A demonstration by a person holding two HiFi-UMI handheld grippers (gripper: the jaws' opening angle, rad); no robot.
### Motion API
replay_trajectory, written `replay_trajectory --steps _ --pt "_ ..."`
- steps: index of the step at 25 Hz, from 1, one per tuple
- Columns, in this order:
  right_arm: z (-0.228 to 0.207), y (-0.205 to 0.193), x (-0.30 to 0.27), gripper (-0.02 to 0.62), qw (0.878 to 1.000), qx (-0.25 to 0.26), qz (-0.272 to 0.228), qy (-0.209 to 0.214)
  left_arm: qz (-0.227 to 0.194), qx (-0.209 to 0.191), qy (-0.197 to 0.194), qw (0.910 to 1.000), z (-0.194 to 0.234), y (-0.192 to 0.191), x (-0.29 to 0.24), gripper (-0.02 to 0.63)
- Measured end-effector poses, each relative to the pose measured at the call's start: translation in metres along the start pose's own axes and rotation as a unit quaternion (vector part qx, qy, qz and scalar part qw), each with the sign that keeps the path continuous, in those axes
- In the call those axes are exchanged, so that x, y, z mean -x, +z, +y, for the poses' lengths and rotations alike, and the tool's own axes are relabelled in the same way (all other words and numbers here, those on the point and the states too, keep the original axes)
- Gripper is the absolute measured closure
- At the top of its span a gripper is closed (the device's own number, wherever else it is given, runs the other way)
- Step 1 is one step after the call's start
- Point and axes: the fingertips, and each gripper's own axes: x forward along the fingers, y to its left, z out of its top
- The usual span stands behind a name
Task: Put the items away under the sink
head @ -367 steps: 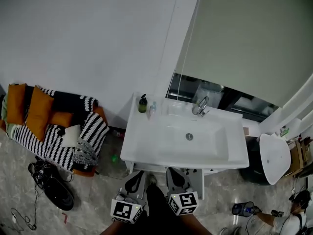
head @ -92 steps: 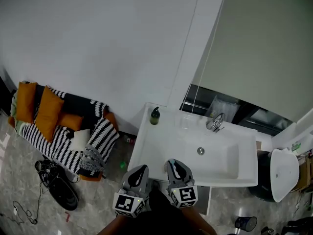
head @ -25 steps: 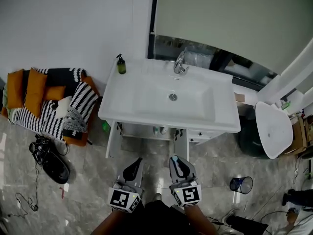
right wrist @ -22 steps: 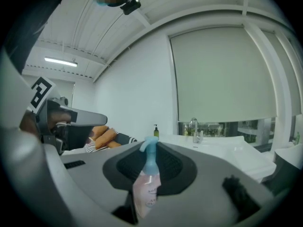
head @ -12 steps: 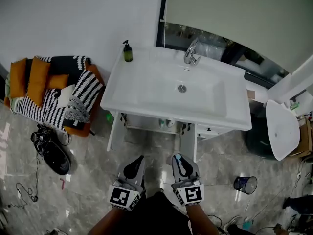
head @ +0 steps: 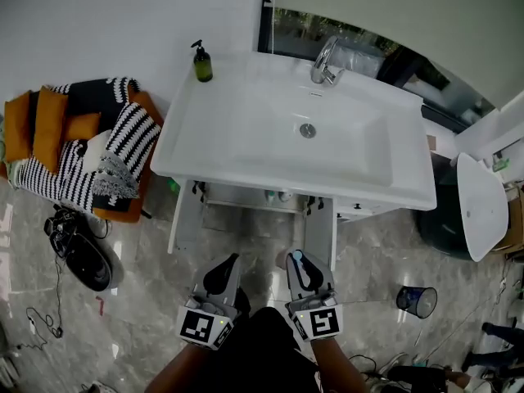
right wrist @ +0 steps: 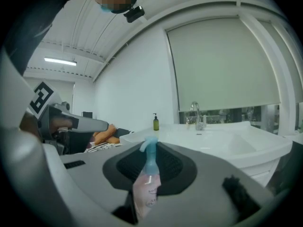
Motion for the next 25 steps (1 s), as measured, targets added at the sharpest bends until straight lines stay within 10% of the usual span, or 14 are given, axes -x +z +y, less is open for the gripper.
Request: replay_trajectory --steps 25 --pt "-0.033 -0.190 -0.106 0.523 1.000 -0.006 -0.002 -0.022 -0.005 0.004 0.004 1.0000 0.100 -0.175 -0.084 0.598"
